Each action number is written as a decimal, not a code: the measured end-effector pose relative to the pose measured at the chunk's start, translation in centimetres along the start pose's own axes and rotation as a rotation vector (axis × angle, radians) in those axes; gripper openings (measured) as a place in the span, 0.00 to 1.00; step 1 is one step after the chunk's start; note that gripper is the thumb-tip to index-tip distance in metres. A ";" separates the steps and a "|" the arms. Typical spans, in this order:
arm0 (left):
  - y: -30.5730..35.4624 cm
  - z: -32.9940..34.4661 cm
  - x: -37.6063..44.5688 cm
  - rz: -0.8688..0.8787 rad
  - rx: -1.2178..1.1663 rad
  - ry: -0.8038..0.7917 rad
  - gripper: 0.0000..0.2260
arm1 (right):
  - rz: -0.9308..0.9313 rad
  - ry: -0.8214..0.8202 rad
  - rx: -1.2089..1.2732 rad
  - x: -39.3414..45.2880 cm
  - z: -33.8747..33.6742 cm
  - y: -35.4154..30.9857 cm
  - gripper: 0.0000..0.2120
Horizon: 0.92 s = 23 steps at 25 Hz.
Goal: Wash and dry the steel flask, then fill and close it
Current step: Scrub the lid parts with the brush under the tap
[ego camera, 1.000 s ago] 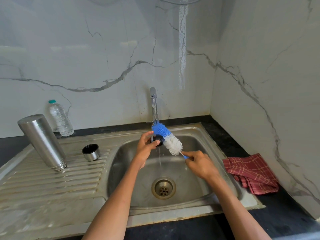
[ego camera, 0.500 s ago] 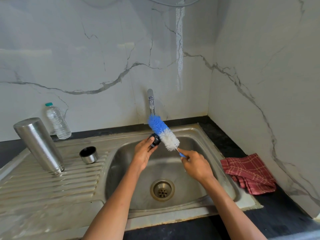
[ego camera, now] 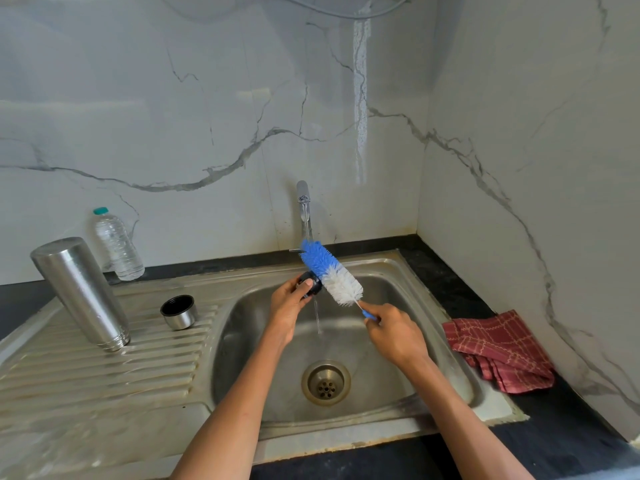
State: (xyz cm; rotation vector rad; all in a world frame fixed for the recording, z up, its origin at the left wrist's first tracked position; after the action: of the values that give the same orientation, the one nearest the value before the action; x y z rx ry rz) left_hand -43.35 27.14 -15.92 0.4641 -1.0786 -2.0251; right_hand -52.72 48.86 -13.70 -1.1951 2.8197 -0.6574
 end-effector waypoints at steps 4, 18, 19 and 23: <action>0.0 -1.1 0.3 0.000 0.040 0.056 0.12 | -0.026 0.043 0.007 -0.3 -0.3 -0.3 0.22; -0.7 0.3 -0.1 -0.029 0.097 -0.016 0.11 | 0.007 0.046 -0.007 0.2 0.2 -0.2 0.23; -0.8 0.5 -0.2 -0.031 0.081 -0.041 0.12 | 0.014 0.033 -0.010 0.4 0.3 -0.2 0.23; -0.5 -0.4 0.1 0.008 -0.013 0.069 0.15 | 0.009 0.001 -0.009 0.2 0.5 -0.1 0.22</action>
State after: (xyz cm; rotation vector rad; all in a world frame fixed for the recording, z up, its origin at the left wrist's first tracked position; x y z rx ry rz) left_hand -43.41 27.02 -16.49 0.5182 -1.0228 -1.9930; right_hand -52.70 48.54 -14.08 -1.1827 2.8303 -0.6457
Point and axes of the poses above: each hand's wrist, its own x-axis towards the middle knuckle, its own z-axis out of the palm, y = z × x, the point moved 6 cm from there along x, towards the middle knuckle, and after that the axes turned 15 degrees about -x, right-handed, at the moved point
